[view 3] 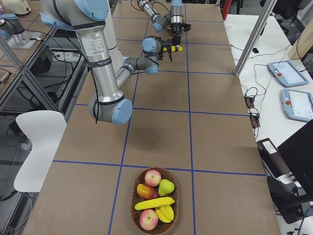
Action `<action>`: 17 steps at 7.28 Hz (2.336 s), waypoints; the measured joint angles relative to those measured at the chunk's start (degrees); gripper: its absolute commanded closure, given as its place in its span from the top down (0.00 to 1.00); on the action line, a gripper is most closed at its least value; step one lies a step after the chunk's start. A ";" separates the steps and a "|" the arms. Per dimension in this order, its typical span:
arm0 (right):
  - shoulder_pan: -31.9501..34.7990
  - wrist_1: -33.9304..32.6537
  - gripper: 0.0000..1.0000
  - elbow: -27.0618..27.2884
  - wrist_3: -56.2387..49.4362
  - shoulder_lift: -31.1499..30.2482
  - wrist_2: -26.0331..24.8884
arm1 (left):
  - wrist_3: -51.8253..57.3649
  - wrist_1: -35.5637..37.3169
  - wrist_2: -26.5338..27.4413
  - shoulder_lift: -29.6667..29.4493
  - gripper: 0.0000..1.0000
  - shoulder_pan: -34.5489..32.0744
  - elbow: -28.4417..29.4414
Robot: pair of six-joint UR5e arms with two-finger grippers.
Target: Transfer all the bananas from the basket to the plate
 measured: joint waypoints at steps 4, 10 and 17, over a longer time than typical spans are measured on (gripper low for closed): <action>0.69 -0.09 1.00 -0.96 -0.10 -5.02 -7.26 | 22.42 15.92 -4.47 11.66 0.00 -7.39 -4.22; 0.53 0.07 1.00 -7.20 -0.03 -4.74 -9.80 | 56.02 71.57 16.61 20.45 0.00 -8.10 -24.48; 0.23 0.07 1.00 -7.91 -0.02 -4.35 -9.82 | 57.42 73.16 19.18 22.14 0.00 -12.18 -14.35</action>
